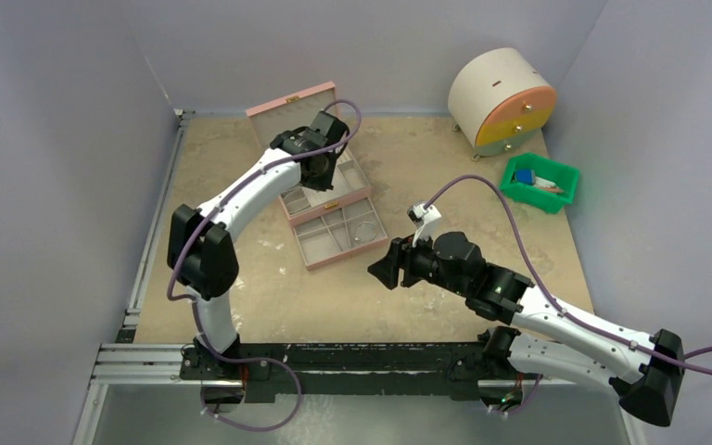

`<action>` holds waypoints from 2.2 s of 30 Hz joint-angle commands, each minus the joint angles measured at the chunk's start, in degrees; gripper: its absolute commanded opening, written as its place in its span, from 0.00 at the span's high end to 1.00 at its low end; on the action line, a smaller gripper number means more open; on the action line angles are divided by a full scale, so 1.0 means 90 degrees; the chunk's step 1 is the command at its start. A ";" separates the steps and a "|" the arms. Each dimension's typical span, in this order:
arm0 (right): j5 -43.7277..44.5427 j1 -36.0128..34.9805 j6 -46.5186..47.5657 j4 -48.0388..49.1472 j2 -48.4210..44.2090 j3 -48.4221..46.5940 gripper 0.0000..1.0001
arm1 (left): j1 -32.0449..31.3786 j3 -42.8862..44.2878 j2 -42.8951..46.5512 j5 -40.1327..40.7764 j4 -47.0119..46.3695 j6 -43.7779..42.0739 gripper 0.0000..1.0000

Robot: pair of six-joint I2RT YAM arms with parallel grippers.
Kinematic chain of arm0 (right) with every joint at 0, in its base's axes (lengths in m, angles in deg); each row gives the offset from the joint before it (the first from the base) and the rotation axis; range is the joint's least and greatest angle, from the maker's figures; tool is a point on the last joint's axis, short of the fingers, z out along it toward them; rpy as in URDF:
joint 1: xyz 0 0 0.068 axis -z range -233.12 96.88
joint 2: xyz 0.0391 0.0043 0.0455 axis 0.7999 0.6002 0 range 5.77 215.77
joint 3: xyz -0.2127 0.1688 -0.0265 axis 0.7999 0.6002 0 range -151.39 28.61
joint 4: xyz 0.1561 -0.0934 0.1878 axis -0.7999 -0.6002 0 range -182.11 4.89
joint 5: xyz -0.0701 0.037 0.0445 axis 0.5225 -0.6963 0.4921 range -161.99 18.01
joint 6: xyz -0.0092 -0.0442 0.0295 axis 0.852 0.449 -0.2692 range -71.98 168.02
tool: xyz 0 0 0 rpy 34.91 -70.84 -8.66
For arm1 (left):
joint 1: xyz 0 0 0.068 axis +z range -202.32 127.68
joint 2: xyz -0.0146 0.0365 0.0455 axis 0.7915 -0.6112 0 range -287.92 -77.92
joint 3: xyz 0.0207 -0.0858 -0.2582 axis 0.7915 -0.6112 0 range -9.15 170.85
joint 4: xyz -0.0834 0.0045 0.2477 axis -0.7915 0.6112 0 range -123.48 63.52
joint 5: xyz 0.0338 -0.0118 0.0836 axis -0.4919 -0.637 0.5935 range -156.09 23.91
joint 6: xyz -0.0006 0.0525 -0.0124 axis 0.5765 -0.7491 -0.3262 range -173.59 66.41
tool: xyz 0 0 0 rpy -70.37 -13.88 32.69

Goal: Organize the mixed jewelry

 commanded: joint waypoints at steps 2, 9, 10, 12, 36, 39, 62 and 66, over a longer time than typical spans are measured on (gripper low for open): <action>-0.0012 -0.0014 0.0017 0.0066 -0.0071 -0.0065 0.38 | 0.0167 0.0376 -0.0422 0.0308 0.0021 -0.0049 1.00; 0.0008 -0.0014 0.0105 0.0016 -0.0029 -0.0166 0.38 | 0.0228 0.0425 -0.0740 0.0478 -0.0178 -0.0008 1.00; 0.0007 -0.0014 0.0116 0.0018 -0.0004 -0.0188 0.38 | 0.0265 0.0423 -0.0778 0.0459 -0.0202 -0.0003 1.00; -0.0017 -0.0013 0.0139 0.0035 0.0056 -0.0224 0.38 | 0.0352 0.0400 -0.0827 0.0432 -0.0265 0.0060 1.00; -0.0101 -0.0014 0.0107 0.0197 0.0164 -0.0151 0.37 | 0.0630 -0.0148 -0.0811 -0.0280 -0.1103 0.0248 1.00; -0.0087 -0.0014 0.0102 0.0212 0.0154 -0.0134 0.37 | 0.0632 -0.0163 -0.0825 -0.0305 -0.1106 0.0246 1.00; -0.0109 -0.0011 0.0092 0.0278 0.0213 -0.0132 0.37 | 0.0625 -0.0231 -0.0903 -0.0458 -0.0999 0.0178 1.00; -0.0121 -0.0014 0.0082 0.0292 0.0228 -0.0132 0.37 | 0.0629 -0.0220 -0.0930 -0.0506 -0.0999 0.0180 1.00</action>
